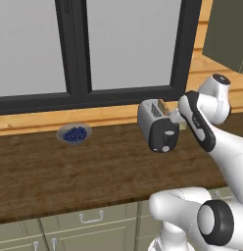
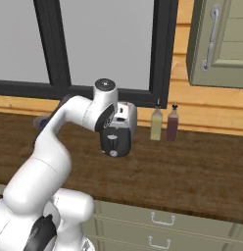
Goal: Start the toaster. Once the lever pops up, take the bread to the plate on the dining counter.
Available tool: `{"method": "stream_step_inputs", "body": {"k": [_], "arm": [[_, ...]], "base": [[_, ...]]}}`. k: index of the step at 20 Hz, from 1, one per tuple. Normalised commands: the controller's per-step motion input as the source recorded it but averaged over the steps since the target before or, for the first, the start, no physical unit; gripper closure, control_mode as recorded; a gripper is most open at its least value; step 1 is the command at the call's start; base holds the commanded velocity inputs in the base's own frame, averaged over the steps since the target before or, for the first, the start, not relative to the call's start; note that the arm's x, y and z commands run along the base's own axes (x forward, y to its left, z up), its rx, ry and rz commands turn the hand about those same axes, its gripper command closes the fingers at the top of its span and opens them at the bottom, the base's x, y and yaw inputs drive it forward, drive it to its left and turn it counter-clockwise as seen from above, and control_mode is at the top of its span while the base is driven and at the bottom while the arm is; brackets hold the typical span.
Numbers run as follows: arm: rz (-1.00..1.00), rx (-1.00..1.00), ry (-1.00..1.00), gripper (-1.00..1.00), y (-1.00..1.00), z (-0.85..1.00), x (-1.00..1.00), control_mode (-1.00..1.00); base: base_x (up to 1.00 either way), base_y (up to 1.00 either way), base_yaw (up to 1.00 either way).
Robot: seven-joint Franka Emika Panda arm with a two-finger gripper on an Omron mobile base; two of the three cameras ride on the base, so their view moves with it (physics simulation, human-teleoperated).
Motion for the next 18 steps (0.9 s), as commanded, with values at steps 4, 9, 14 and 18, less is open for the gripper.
{"method": "stream_step_inputs", "body": {"k": [4,9,14,18], "arm": [[0.03,0.00,-0.01,1.00,-0.04,-0.22,0.37,-1.00],[0.00,0.00,0.04,1.00,0.01,-0.30,0.61,-1.00],[0.00,0.00,0.08,1.00,0.08,-0.35,0.67,-1.00],[0.00,0.00,0.07,1.00,0.04,-0.25,0.18,-1.00]], "base": [[0.00,0.00,0.00],[0.00,0.00,0.00],[0.00,0.00,0.00],[0.00,0.00,0.00]]}}
